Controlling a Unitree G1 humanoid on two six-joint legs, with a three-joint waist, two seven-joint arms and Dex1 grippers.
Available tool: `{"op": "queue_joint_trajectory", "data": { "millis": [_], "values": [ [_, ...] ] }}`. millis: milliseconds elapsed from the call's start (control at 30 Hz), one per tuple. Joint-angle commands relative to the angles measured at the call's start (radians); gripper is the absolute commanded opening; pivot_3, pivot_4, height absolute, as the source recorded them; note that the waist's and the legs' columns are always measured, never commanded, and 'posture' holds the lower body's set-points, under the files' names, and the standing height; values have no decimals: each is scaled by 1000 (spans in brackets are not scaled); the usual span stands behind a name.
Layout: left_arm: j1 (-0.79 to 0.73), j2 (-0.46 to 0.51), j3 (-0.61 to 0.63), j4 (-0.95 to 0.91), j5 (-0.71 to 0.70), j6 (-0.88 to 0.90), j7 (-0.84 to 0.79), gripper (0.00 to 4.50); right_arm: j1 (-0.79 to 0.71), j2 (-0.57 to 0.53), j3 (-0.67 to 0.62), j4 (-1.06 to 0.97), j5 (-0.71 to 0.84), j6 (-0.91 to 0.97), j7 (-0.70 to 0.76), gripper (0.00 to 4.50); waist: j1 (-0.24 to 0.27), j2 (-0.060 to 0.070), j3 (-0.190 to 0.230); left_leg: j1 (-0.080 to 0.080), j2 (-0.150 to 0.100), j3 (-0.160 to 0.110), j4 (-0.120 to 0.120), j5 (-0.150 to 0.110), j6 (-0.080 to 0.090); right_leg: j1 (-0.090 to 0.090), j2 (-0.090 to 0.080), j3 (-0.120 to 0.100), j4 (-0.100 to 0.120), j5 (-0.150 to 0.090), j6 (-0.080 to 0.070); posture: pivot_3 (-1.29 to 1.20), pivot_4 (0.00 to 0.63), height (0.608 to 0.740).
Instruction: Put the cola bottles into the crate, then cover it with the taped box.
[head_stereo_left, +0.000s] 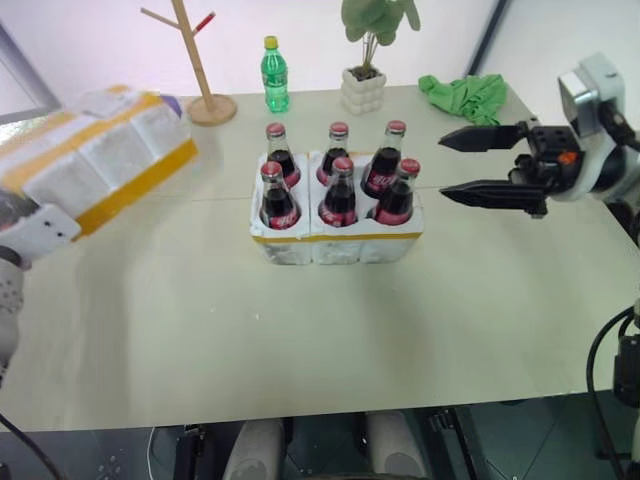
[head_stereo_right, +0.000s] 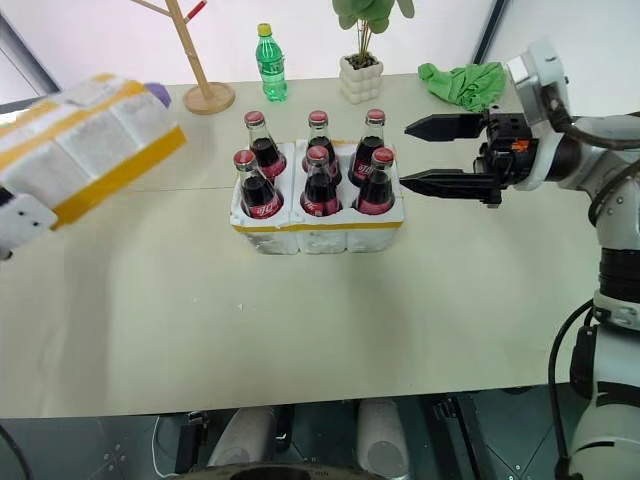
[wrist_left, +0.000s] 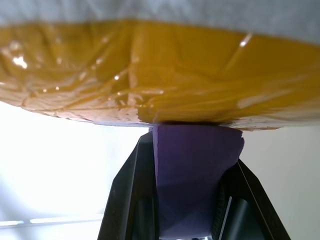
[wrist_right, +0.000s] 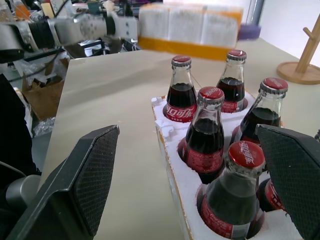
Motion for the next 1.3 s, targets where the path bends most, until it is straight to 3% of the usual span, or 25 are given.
{"op": "queue_joint_trajectory", "data": {
  "millis": [33, 133, 300, 500, 933, 1300],
  "values": [
    [-143, 54, 14, -44, -83, -102, -101, 592, 5, -26, -35, -17, -3, -22, -6, 4500, 8, 0, 0, 0, 0, 0, 0, 0, 0, 0, 0, 0, 0, 0, 0, 0, 150, 740],
    [-288, 54, -50, -62, -101, -159, -194, 592, 36, -39, -47, -16, -10, -32, -11, 4500, 17, 0, 0, 0, 0, 1, 0, 0, 0, 1, 0, 0, -1, 0, 0, 0, 150, 740],
    [-520, -27, -158, -123, -118, -141, -327, 592, 107, -64, -79, -6, -21, -47, -28, 4500, 21, 0, 0, -1, -1, 1, 1, 0, 0, 1, 0, 0, -1, 1, 1, 0, 150, 740],
    [-599, -104, -223, -245, -115, -113, -434, 592, 179, -75, -129, 40, -42, -72, -80, 4500, 5, 0, 0, -1, -1, 2, 5, 0, 0, 2, 0, 1, 0, 2, 3, 0, 150, 740],
    [-503, -157, -274, -505, -17, -152, -491, 592, 287, -23, -163, 161, -67, -168, -107, 4500, -9, -1, 0, -1, -1, 2, 6, 0, 1, 3, 1, 1, 0, 2, 4, 0, 150, 740],
    [-337, -176, -258, -544, 139, -158, -399, 592, 243, -9, -140, 293, -93, -238, -43, 4500, -10, 0, 0, 0, -1, 2, 6, 0, 1, 3, 1, 2, 1, 2, 3, 0, 150, 740]
  ]
}}
